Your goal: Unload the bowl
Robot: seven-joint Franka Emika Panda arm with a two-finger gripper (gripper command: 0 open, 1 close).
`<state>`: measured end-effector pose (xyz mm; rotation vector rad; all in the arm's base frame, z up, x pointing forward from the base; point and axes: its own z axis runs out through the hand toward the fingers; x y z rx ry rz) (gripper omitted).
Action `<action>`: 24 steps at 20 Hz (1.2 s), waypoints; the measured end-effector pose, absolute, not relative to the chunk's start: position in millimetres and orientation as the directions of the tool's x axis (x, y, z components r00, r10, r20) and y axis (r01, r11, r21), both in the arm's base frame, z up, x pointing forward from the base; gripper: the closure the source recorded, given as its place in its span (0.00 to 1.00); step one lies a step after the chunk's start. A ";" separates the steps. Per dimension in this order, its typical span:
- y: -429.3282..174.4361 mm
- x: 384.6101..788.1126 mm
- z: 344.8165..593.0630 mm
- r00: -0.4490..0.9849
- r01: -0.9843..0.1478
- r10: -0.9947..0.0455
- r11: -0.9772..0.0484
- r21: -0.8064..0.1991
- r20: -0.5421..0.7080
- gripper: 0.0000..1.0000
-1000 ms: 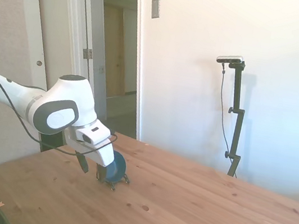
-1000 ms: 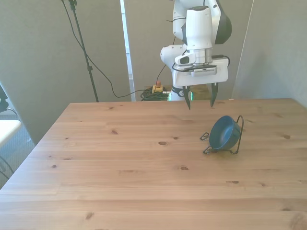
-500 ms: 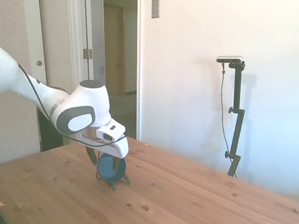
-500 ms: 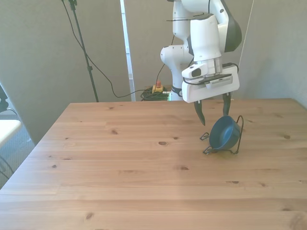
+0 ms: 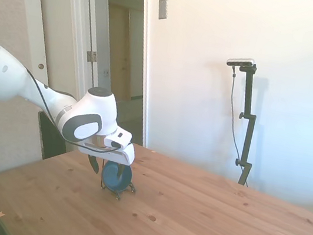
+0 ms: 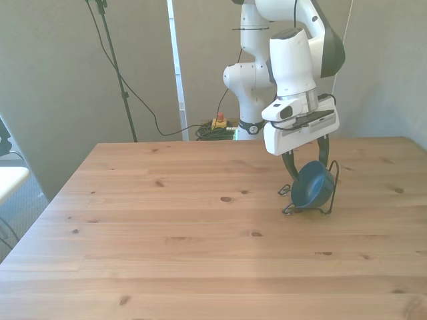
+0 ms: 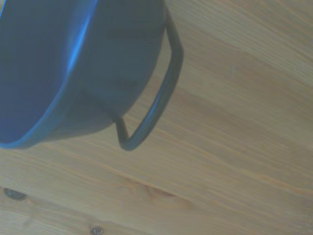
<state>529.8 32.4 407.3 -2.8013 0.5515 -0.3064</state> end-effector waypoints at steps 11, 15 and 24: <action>27.6 526.1 403.8 0.922 -0.315 -0.367 -0.895 -0.315 0.122 1.00; 27.4 526.2 403.8 0.924 -0.310 -0.362 -0.897 -0.315 0.121 1.00; 28.4 525.5 404.7 0.931 -0.295 -0.346 -0.901 -0.318 0.115 1.00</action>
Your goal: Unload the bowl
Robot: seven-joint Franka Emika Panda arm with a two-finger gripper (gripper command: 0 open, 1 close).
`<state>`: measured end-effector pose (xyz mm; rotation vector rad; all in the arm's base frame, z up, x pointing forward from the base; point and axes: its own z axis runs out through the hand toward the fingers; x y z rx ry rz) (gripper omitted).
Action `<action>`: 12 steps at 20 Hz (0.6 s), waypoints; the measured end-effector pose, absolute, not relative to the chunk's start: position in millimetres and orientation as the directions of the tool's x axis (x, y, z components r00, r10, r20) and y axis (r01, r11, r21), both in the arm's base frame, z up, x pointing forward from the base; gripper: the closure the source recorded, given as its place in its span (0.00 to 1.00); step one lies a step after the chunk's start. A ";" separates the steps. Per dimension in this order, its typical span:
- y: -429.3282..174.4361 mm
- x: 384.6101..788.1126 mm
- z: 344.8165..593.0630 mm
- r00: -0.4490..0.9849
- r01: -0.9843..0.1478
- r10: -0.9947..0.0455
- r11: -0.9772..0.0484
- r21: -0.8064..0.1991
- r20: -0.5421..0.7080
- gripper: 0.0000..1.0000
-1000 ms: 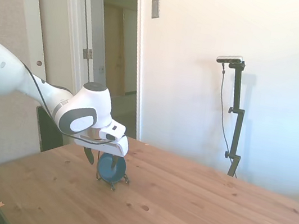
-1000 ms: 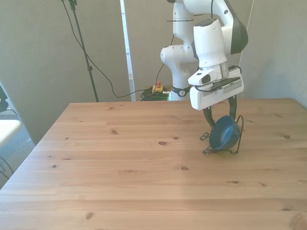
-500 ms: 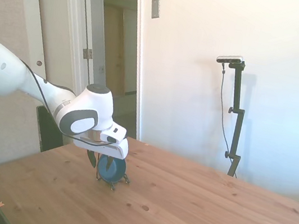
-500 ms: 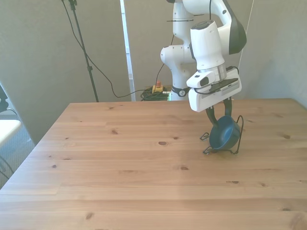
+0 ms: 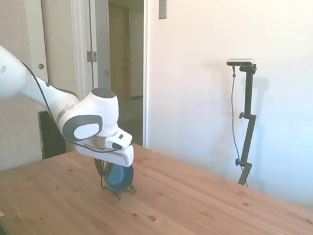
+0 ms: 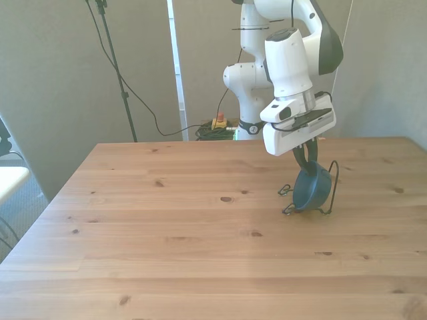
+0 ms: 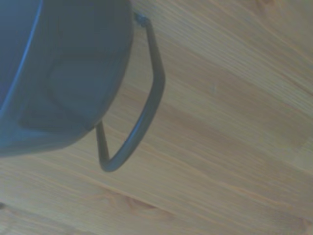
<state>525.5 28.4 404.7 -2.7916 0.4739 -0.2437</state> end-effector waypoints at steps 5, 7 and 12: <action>35.3 523.8 413.4 0.934 -0.275 -0.331 -0.906 -0.323 0.133 1.00; 35.1 519.7 428.9 0.929 -0.266 -0.332 -0.905 -0.332 0.161 1.00; 37.0 493.7 465.5 0.912 -0.265 -0.345 -0.908 -0.324 0.220 1.00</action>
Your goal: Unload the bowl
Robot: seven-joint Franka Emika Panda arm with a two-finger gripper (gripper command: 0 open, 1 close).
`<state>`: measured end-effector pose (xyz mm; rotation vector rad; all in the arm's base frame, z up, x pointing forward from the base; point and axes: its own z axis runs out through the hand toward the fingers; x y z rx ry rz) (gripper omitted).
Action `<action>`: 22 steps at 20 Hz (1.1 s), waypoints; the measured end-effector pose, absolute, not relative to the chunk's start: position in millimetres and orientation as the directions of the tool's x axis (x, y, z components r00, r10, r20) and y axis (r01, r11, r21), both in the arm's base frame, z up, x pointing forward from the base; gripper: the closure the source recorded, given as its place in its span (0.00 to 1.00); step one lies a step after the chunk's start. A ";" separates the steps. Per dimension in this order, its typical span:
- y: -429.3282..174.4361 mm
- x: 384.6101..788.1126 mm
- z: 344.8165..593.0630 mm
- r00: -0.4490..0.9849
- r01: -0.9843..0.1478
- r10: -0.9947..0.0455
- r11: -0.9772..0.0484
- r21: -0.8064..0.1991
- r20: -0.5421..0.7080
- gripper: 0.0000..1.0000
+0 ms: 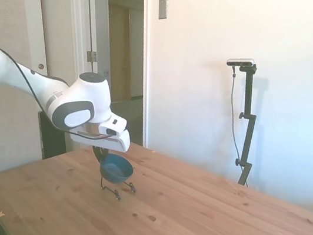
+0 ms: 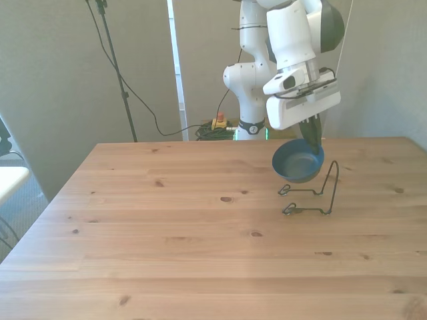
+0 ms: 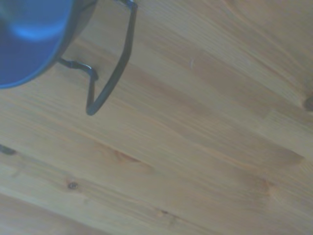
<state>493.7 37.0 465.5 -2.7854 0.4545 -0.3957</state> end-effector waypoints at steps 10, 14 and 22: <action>20.8 367.5 438.3 0.891 -0.415 -0.409 -0.910 -0.013 0.198 1.00; 5.1 361.5 413.2 0.868 -0.452 -0.421 -0.889 0.071 0.262 1.00; -14.6 389.0 362.3 0.857 -0.457 -0.394 -0.879 0.137 0.332 1.00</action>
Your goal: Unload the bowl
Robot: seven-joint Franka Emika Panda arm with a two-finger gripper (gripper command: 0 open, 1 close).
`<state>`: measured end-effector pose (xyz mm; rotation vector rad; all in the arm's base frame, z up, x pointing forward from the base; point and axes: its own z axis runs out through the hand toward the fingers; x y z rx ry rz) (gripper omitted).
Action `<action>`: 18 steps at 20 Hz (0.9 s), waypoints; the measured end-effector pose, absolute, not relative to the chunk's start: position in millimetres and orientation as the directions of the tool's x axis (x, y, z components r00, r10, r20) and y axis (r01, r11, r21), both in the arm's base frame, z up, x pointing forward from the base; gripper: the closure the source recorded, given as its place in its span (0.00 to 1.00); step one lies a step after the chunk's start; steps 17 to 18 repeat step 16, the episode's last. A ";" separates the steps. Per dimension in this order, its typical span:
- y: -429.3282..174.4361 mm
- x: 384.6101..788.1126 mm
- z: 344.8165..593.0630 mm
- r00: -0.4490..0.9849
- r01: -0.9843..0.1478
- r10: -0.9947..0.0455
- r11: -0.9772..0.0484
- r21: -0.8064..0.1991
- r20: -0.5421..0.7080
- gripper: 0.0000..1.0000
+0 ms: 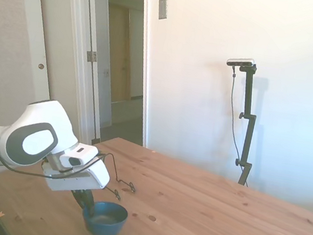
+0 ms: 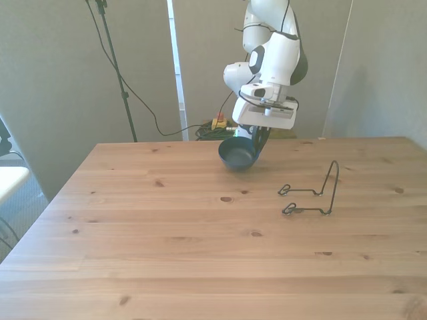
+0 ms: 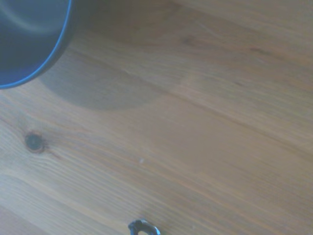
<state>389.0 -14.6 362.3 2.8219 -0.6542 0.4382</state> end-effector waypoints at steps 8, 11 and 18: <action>-8.0 398.4 350.2 0.855 -0.437 -0.369 -0.891 0.123 0.364 0.00; -5.8 400.3 352.8 0.848 -0.441 -0.375 -0.891 0.106 0.375 0.00; -1.9 403.3 357.6 0.841 -0.446 -0.386 -0.891 0.082 0.379 0.00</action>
